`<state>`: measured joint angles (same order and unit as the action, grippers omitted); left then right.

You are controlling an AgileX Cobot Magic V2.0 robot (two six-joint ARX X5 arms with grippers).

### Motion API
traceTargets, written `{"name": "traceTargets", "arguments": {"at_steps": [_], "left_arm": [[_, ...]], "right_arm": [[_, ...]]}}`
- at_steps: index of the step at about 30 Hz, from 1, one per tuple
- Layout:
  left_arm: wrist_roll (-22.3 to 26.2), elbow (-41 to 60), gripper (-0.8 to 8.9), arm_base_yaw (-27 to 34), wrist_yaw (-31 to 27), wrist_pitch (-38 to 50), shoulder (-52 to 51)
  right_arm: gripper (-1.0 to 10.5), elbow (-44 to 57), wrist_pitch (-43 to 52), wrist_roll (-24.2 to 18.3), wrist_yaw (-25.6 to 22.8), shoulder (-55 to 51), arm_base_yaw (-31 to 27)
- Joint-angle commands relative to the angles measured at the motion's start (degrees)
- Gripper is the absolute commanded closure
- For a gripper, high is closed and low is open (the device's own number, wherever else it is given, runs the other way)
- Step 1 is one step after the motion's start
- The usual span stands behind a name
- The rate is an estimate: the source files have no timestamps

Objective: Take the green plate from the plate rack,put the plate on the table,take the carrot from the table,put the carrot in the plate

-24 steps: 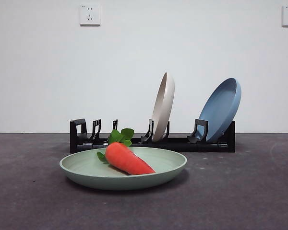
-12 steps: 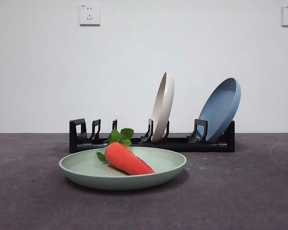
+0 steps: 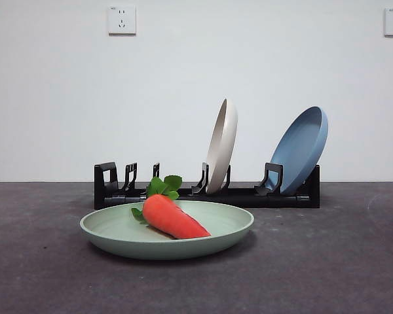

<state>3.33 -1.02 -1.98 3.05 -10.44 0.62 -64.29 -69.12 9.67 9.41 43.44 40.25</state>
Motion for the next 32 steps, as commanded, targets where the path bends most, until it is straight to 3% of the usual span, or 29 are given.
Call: {"name": "traceTargets", "arguments": {"at_steps": [1, 7, 13, 17, 21, 26, 32], "left_arm": [[-0.6, 0.6, 8.17, 0.2, 0.1, 0.3, -0.1], [-0.6, 0.6, 8.17, 0.2, 0.1, 0.1, -0.1], [-0.6, 0.6, 8.17, 0.2, 0.1, 0.1, -0.1], [-0.6, 0.6, 8.17, 0.2, 0.1, 0.1, -0.1], [-0.6, 0.6, 8.17, 0.2, 0.1, 0.1, -0.1], [-0.6, 0.6, 8.17, 0.2, 0.1, 0.1, -0.1], [-0.6, 0.6, 8.17, 0.2, 0.1, 0.0, -0.1]], "right_arm": [[9.5, 0.2, 3.5, -6.3, -0.5, -2.8, -4.6], [9.5, 5.0, 14.2, -8.3, 2.3, -11.9, -21.2], [9.5, 19.3, 30.6, -13.6, 2.6, -23.1, -32.7], [9.5, 32.2, 45.5, -12.3, 2.5, -29.8, -35.8], [9.5, 43.8, 54.4, -11.8, 2.2, -35.9, -36.9], [9.5, 55.1, 59.0, -8.2, 2.0, -42.6, -36.9], [9.5, 60.2, 59.5, -6.5, 2.1, -43.4, -36.9]]}}
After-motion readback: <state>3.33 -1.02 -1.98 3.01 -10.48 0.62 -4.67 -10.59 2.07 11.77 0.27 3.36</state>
